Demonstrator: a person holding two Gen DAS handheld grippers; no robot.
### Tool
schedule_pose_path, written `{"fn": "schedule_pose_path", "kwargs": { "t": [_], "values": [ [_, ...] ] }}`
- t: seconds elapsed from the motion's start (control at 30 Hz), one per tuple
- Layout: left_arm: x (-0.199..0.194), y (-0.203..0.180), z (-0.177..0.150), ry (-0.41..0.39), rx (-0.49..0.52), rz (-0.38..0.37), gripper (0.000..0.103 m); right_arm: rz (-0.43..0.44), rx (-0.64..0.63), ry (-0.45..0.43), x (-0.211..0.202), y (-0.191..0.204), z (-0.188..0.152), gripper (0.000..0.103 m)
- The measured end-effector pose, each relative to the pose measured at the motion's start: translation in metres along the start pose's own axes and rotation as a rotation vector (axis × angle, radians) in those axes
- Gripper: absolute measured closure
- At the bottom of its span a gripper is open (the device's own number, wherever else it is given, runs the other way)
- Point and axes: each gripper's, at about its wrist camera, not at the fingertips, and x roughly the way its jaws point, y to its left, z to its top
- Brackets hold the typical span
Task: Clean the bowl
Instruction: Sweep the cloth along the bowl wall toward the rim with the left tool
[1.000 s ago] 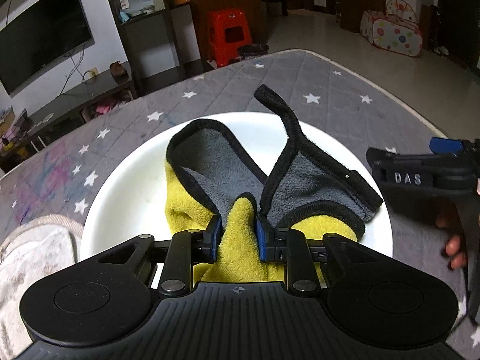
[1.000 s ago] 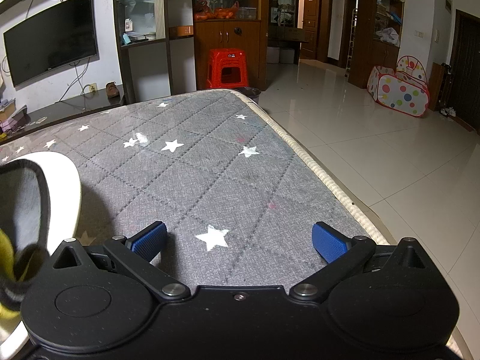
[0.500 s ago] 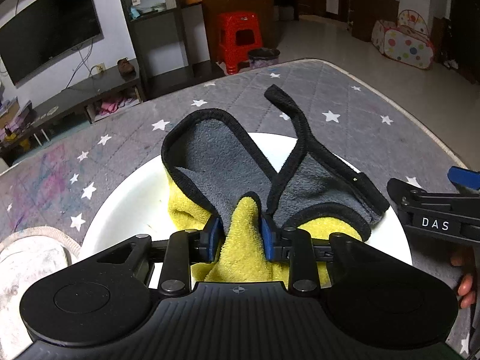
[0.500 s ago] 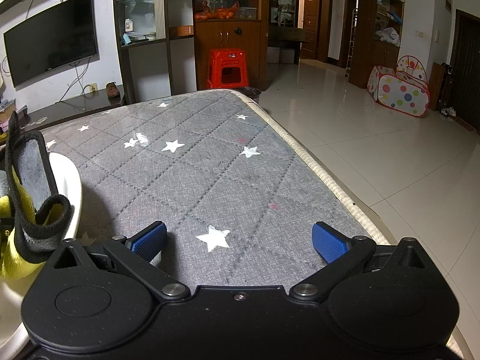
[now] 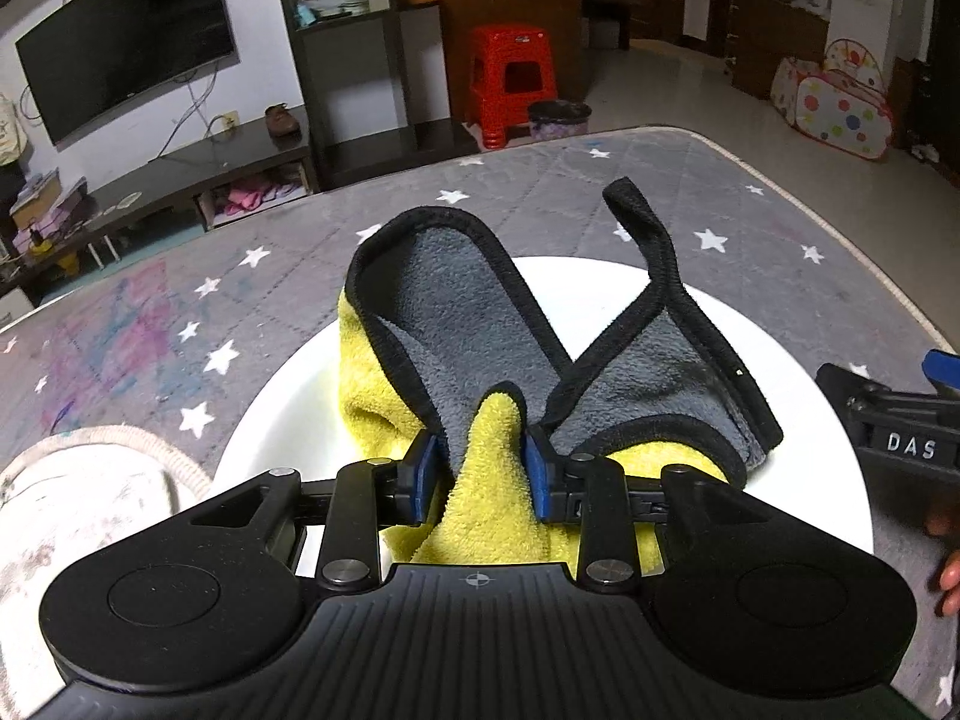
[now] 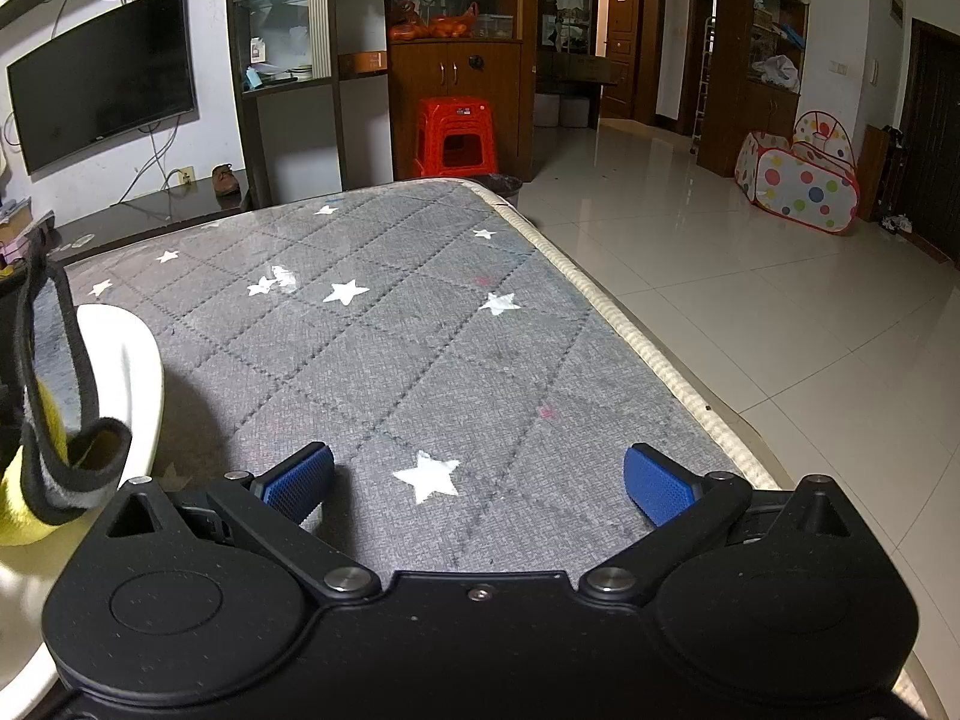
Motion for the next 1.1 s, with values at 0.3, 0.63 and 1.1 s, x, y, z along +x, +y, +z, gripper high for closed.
{"fn": "schedule_pose_path", "kwargs": {
  "t": [0.3,0.63,1.1],
  "values": [
    [-0.02,0.013,-0.019,0.02,0.002,0.021,0.07,0.0,0.0,0.0,0.0,-0.001,0.0,0.0],
    [-0.044,0.0,-0.044,0.035,0.073,0.005,0.075,0.0,0.0,0.0,0.0,-0.001,0.0,0.0],
    [-0.038,-0.029,-0.034,0.037,0.097,-0.077,0.077,0.0,0.0,0.0,0.0,0.0,0.0,0.0]
  ]
}}
